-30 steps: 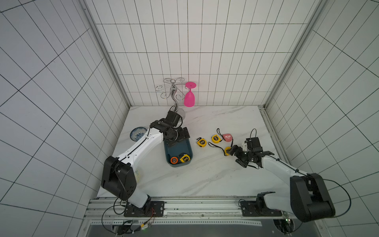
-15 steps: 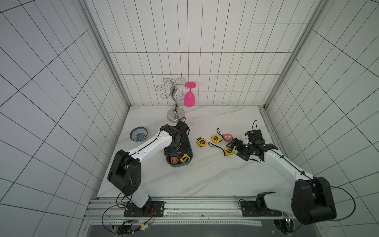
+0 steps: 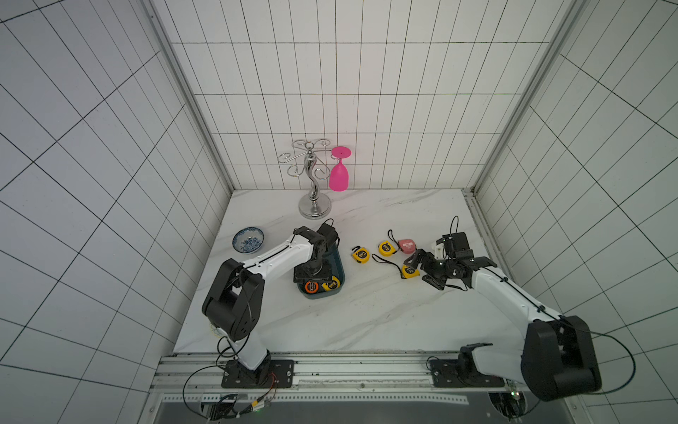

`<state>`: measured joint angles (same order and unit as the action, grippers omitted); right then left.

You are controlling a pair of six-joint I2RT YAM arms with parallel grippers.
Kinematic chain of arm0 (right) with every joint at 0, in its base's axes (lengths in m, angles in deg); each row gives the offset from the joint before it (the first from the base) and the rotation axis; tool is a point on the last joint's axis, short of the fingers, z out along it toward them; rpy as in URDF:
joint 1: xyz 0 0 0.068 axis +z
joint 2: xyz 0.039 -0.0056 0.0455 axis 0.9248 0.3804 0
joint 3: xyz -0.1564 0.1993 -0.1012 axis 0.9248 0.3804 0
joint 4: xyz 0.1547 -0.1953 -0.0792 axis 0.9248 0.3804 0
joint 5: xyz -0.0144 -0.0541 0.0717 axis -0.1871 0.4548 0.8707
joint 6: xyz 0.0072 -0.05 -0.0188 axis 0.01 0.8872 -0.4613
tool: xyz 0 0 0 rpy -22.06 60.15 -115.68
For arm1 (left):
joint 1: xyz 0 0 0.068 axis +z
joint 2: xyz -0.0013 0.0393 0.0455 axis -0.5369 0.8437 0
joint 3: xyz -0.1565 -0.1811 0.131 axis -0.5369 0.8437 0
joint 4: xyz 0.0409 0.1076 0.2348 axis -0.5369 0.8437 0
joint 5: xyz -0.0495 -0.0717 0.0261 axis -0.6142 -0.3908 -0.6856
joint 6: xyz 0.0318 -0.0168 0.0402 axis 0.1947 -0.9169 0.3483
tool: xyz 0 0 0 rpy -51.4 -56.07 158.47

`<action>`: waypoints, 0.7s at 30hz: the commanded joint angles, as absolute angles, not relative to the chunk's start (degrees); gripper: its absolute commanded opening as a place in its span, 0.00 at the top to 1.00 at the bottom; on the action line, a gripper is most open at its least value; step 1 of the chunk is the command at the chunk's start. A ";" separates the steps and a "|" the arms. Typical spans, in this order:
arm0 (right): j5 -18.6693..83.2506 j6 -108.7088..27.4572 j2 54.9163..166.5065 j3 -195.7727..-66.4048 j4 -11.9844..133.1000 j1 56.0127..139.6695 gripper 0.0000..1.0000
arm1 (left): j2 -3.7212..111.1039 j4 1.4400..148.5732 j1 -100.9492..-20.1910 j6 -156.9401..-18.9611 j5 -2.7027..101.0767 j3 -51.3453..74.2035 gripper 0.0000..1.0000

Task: Take the tape measure out of the storage box
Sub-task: Pick up the tape measure from the storage box.

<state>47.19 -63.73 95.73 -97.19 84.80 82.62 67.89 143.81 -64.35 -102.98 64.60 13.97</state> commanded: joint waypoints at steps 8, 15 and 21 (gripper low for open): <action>48.20 -62.79 97.77 -99.78 85.58 82.47 0.03 | 70.42 141.87 -64.12 -101.87 64.25 15.49 0.21; 48.42 -62.88 98.74 -100.04 85.07 82.38 0.03 | 72.01 140.63 -64.11 -101.76 63.71 16.14 0.23; 48.72 -62.96 99.70 -100.13 84.65 82.40 0.03 | 73.30 139.33 -64.09 -101.91 62.61 16.68 0.24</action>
<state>48.17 -63.71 99.10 -97.41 84.86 82.62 71.73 141.43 -64.24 -102.39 63.55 15.83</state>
